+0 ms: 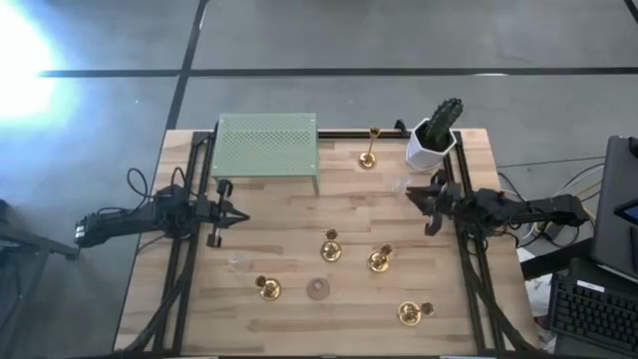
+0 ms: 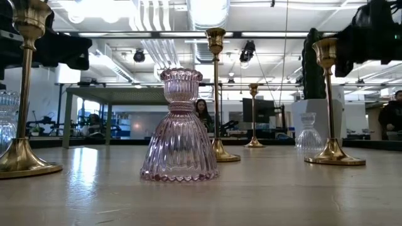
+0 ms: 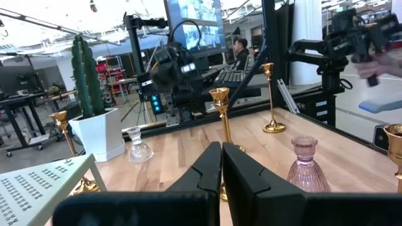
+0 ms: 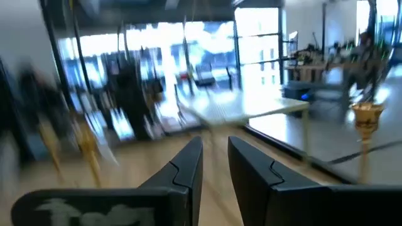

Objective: Pick & Place candle stick holders
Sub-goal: Put the golden candle holder on the shelf

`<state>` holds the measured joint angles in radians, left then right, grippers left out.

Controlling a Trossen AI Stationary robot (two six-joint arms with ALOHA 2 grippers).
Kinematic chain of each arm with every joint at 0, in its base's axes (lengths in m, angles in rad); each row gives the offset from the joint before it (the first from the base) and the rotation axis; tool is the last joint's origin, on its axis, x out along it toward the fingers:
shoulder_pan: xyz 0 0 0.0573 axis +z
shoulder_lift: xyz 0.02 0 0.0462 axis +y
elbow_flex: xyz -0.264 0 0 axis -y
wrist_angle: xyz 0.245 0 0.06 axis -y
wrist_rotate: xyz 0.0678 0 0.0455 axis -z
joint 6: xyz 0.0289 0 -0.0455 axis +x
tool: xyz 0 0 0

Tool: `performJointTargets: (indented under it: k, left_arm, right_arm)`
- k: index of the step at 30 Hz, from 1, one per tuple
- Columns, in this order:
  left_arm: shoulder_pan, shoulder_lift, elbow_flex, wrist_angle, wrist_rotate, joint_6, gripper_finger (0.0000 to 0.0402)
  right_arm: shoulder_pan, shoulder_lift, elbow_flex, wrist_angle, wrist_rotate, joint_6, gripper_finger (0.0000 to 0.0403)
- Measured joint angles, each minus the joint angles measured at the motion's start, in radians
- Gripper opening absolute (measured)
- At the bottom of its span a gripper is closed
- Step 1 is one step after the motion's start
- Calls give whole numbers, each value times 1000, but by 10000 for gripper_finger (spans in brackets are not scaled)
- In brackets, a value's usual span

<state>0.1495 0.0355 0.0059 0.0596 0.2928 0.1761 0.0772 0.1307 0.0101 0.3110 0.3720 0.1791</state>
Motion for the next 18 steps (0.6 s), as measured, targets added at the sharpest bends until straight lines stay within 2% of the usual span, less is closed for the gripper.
performJointTargets:
  k: [2,5,12,18]
  left_arm:
    - [0,0,0,0,0,0,19]
    - [0,0,0,0,0,0,19]
    - [0,0,0,0,0,0,19]
    - [0,0,0,0,0,0,19]
  right_arm:
    - [-3,12,0,93,22,61,76]
    - [-2,28,0,206,45,64,77]
    - [-3,85,0,315,86,97,64]
    - [-10,198,0,441,156,90,59]
